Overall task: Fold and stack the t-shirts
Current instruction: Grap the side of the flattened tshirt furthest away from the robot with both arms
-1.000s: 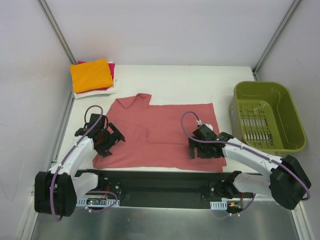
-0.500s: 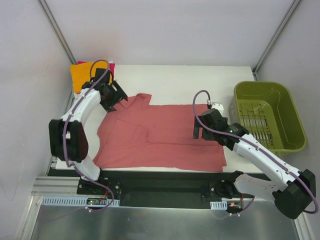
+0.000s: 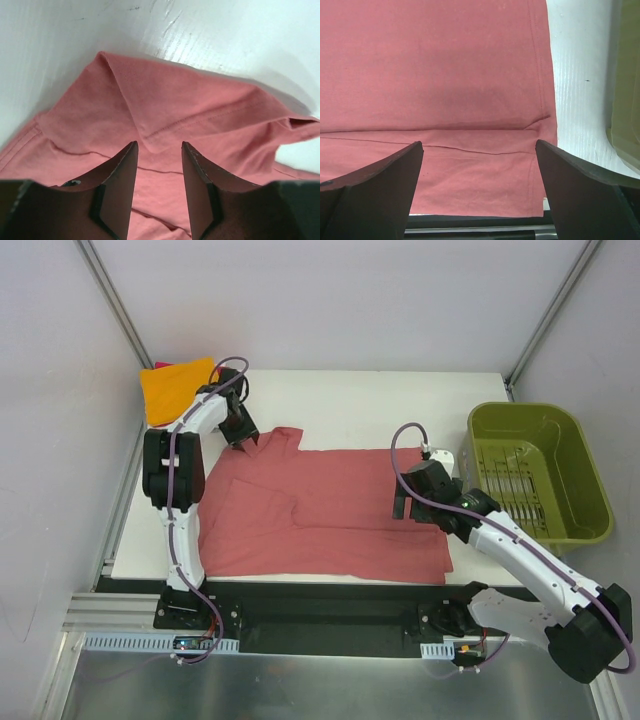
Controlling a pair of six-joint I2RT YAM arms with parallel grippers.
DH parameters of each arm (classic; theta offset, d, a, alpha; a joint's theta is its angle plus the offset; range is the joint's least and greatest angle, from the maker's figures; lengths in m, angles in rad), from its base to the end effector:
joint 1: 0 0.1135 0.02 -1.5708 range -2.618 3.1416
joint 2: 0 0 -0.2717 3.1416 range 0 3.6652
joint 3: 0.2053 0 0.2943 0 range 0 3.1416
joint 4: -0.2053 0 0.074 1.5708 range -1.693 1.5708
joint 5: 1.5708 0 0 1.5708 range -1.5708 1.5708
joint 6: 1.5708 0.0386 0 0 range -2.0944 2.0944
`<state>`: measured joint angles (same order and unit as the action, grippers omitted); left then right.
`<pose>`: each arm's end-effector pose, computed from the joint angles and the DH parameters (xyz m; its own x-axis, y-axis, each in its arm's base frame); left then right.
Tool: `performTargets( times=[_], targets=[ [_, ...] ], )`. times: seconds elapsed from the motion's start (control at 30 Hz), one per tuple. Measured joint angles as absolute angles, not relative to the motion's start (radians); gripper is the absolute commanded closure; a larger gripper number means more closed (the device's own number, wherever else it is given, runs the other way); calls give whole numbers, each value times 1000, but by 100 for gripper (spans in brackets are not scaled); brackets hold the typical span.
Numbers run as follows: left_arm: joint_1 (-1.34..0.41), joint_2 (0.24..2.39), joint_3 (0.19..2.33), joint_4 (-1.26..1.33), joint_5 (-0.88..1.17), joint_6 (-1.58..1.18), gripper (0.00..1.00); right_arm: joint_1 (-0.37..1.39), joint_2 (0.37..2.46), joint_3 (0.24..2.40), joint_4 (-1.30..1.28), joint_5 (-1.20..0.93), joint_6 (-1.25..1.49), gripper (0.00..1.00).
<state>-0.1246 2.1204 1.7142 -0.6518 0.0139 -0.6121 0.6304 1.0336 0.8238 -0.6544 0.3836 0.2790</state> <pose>0.5016 -0.0634 0.1883 -0.7829 -0.4810 -0.3946 -0.3895 0.8736 -0.2918 0.2077 0.1337 0.2621 -0.6871 -0.1852 -0.7025 -0.1676 0.9813 -0.0948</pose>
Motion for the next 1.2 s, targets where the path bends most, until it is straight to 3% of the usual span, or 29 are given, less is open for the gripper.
performTargets(
  times=[0.3,0.53,0.67,0.7,1.0,1.2],
  targets=[
    [-140,2169,1721,-679,15,-586,61,618,1034,820,-655,385,279,0],
    [-154,2189,1722,-680,14,-585,74,616,1034,820,-654,385,279,0],
    [-156,2193,1737,-688,13,-584,90,616,1023,810,-653,385,279,0],
    [-156,2194,1741,-689,13,-583,100,616,1018,806,-653,385,279,0],
    [-156,2187,1752,-689,-3,-577,100,609,1020,803,-654,390,276,0],
    [-156,2079,1675,-688,-9,-572,100,574,1150,903,-673,423,264,1]
  ],
)
